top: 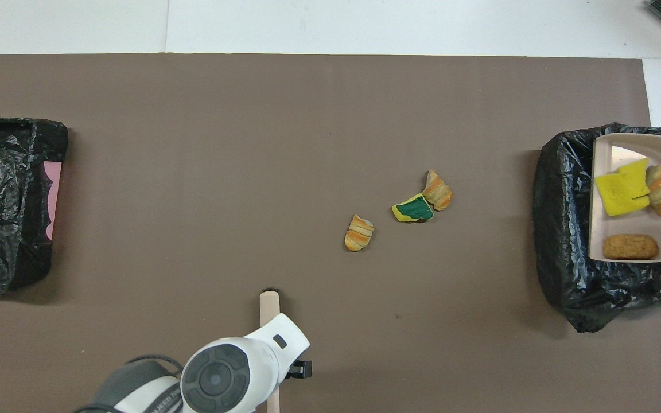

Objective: Sweep and dump trash in bin
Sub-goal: 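Tip the dustpan into the bag with the right gripper while the left gripper withdraws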

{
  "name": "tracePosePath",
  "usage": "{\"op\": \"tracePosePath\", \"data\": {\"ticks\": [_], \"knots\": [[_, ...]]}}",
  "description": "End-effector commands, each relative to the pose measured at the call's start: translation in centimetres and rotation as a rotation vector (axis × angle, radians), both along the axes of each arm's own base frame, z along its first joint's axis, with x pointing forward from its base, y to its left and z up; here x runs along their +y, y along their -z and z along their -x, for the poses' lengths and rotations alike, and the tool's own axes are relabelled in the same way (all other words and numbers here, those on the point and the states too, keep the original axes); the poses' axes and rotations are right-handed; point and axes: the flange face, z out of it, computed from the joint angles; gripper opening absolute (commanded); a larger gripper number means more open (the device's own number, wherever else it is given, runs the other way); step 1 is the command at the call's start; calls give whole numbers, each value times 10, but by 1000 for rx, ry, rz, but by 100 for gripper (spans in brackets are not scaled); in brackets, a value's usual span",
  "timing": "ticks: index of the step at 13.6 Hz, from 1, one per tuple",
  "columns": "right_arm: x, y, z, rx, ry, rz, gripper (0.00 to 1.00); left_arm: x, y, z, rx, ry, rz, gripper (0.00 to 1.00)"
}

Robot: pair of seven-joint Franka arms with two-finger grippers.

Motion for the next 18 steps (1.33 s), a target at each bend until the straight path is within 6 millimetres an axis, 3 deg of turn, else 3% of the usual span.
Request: {"op": "tracePosePath", "data": {"ticks": [1,3,5,8,9,12,15,18], "knots": [[9,-1,19,33,-1,141,0,46,-51,-62,-30,79,3,100],[23,4,30,40,32,255,0,90,-97,-104,-94,111,29,100],[38,-1,26,66,-3,342,0,135,-142,-138,-147,147,-1,100],[34,-19,26,60,-9,409,0,193,-209,-159,-197,158,-34,100],[32,-27,25,53,-10,428,0,198,-230,-157,-204,172,-36,100],[35,-51,30,13,16,426,0,220,-254,-160,-169,145,-35,100],[53,-40,35,1,71,238,0,229,-271,-165,-126,129,-28,100],[98,-29,24,-12,29,129,0,213,-270,-158,-99,158,-35,100]]}}
